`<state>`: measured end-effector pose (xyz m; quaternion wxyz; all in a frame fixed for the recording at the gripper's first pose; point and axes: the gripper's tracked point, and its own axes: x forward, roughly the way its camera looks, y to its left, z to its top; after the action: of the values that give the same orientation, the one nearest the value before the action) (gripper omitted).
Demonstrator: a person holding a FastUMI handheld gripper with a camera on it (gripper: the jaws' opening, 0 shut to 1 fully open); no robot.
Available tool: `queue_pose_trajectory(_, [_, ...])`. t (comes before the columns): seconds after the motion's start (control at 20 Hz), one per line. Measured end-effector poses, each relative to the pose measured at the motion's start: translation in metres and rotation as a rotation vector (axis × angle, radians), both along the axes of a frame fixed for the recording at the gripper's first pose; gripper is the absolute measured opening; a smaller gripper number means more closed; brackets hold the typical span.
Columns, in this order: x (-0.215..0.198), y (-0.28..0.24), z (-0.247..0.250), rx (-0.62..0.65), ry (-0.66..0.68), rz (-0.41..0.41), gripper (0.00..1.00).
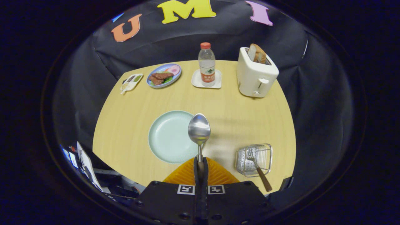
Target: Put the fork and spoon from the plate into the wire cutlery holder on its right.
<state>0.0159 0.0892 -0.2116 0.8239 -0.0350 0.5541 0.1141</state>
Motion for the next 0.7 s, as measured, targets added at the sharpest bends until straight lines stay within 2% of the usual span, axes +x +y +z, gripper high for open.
queue_pose_trajectory(0.4, [-0.008, -0.094, 0.021, -0.052, 0.056, -0.024, 0.0])
queue_pose_trajectory(0.7, [-0.023, -0.125, 0.01, -0.072, 0.146, -0.038, 0.01])
